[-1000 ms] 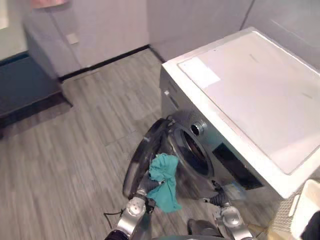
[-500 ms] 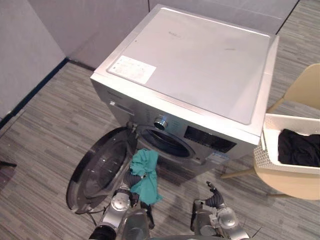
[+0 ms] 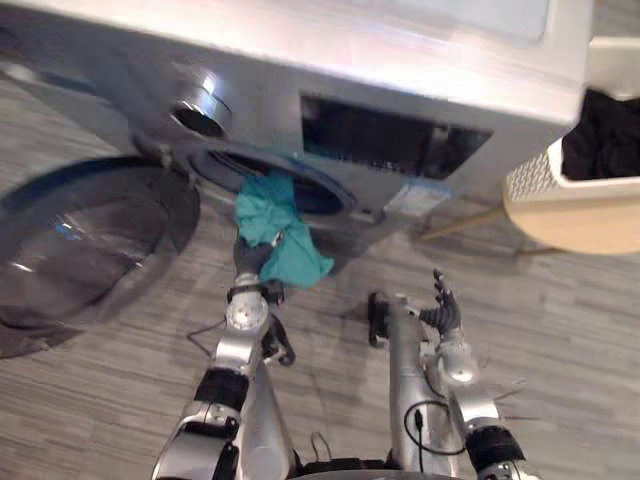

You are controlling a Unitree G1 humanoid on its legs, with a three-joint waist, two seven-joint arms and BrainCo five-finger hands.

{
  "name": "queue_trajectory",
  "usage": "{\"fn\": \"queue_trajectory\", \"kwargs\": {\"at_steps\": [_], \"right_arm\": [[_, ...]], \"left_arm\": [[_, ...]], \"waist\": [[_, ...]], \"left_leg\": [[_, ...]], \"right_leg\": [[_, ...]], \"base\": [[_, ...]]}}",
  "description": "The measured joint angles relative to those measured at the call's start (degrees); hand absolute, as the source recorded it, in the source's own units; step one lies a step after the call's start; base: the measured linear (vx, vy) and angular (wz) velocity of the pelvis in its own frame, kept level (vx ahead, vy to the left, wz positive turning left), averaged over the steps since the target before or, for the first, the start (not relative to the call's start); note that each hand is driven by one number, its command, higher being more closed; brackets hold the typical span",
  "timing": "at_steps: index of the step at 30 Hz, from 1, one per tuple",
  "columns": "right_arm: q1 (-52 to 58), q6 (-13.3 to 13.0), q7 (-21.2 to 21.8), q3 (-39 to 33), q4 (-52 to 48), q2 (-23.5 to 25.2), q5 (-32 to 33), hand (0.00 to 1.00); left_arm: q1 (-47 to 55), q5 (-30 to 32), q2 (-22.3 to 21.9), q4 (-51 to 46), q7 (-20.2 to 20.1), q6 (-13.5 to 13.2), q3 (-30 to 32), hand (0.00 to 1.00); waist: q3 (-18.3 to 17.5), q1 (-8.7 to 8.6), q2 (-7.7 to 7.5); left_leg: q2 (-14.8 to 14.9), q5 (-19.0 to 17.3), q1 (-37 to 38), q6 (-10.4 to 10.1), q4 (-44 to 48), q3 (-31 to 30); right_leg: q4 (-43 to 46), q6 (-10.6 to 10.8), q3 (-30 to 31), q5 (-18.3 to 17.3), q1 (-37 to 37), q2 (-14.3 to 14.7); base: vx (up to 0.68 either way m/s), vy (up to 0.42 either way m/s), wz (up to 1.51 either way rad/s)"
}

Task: Pick up the laundry basket with both hands and put the clothes into the washing machine.

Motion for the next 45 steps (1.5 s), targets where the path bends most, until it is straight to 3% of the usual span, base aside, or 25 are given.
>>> {"fn": "queue_trajectory", "kwargs": {"at_steps": [2,6,14,15,23,26,28,30,33,37,40,45], "right_arm": [[-0.1,-0.8,-0.6,-0.4,-3.7,0.7,0.8,0.00],[-0.1,-3.1,-0.8,-1.0,-11.2,1.3,1.6,0.00],[1.8,-6.8,0.6,-2.0,-17.9,2.1,2.0,0.00],[1.8,-7.4,0.9,-2.0,-18.7,2.2,2.3,0.00],[3.8,-9.5,3.5,-2.5,-22.5,3.2,4.2,0.00],[3.9,-9.6,4.7,-2.8,-22.4,3.1,4.6,0.00],[3.9,-9.5,6.6,-3.2,-22.2,3.1,5.6,0.00],[3.9,-9.3,7.9,-3.2,-22.2,3.1,6.2,0.00],[4.1,-8.7,9.6,-3.8,-22.2,3.1,6.5,0.00],[5.9,-8.8,10.4,-4.1,-22.2,3.1,6.9,0.00],[6.9,-8.8,10.2,-3.2,-21.9,3.2,6.8,0.00],[7.6,-8.8,8.8,-1.2,-21.5,3.8,4.5,0.00]], "left_arm": [[-5.2,0.0,0.8,-1.6,1.2,0.2,1.4,1.00],[-19.1,0.1,7.7,-1.6,3.7,0.5,4.3,1.00],[-40.6,3.1,17.5,1.1,8.0,1.2,1.7,1.00],[-43.7,4.3,18.7,2.9,8.1,1.7,0.8,0.00],[-55.2,9.9,21.9,11.4,8.7,4.6,-3.7,0.00],[-57.7,15.4,22.9,16.2,5.3,7.2,-5.0,0.00],[-58.5,21.0,22.9,20.1,-0.8,9.2,-5.6,0.00],[-58.5,23.5,22.4,21.8,-5.4,10.6,-5.8,0.00],[-58.5,25.4,20.5,22.8,-9.1,11.6,-5.7,0.00],[-58.4,25.4,18.5,22.1,-8.4,11.2,-5.7,0.00],[-55.3,25.3,18.7,16.6,-5.2,9.4,-5.7,0.00],[-39.8,21.9,18.5,3.7,-0.9,6.4,-4.3,0.00]], "waist": [[0.6,-0.12,-0.35],[2.1,-0.90,-1.75],[3.1,-2.50,-3.15],[3.2,-2.83,-3.44],[3.6,-3.34,-4.23],[3.7,-3.24,-4.37],[3.7,-3.17,-4.37],[3.7,-3.21,-4.37],[3.7,-3.16,-4.38],[3.7,-3.15,-4.37],[3.6,-3.12,-4.33],[3.3,-1.65,-4.18]], "left_leg": [[1.7,-1.3,-7.2,0.0,5.9,-1.9],[3.5,-3.1,-17.8,0.5,14.8,-5.2],[4.2,-3.6,-27.6,0.9,20.3,-8.3],[4.2,-3.7,-28.5,1.0,20.6,-8.3],[4.2,-4.2,-31.8,1.1,22.2,-8.7],[4.1,-4.2,-31.8,1.1,22.1,-8.8],[3.9,-4.2,-31.8,1.2,22.0,-8.8],[3.4,-4.2,-31.9,1.2,21.9,-8.8],[3.0,-4.1,-31.8,1.2,21.5,-8.8],[2.0,-3.7,-30.7,1.3,20.3,-8.7],[1.1,-2.6,-28.6,1.0,17.9,-8.7],[0.1,-0.9,-20.3,-0.2,11.7,-7.8]], "right_leg": [[5.1,-0.6,0.2,-0.5,-6.9,0.8],[13.6,-1.2,0.8,-1.6,-17.1,1.7],[18.8,-1.3,0.2,-2.6,-25.5,1.7],[19.1,-1.3,0.1,-2.6,-26.4,1.8],[20.3,-1.3,0.2,-2.6,-29.7,2.0],[20.4,-1.3,0.1,-2.6,-29.7,1.8],[20.4,-1.3,0.1,-2.6,-29.7,1.6],[20.4,-1.3,0.2,-2.6,-29.6,1.4],[20.2,-1.3,0.0,-2.6,-29.4,0.9],[19.6,-1.3,-0.2,-2.6,-28.0,0.2],[17.8,-1.3,-1.0,-2.7,-25.4,-0.6],[13.1,-2.1,-2.1,-3.1,-17.1,-1.3]], "base": [[-0.12,-0.054,-0.25],[-0.04,-0.050,-0.14],[-0.01,-0.040,-0.01],[0.01,-0.017,-0.05],[0.04,-0.012,-0.04],[0.03,-0.024,0.04],[0.02,-0.023,0.06],[0.02,-0.016,0.05],[0.03,-0.017,0.08],[0.03,-0.022,0.13],[0.03,-0.042,0.20],[0.03,-0.075,0.15]]}}
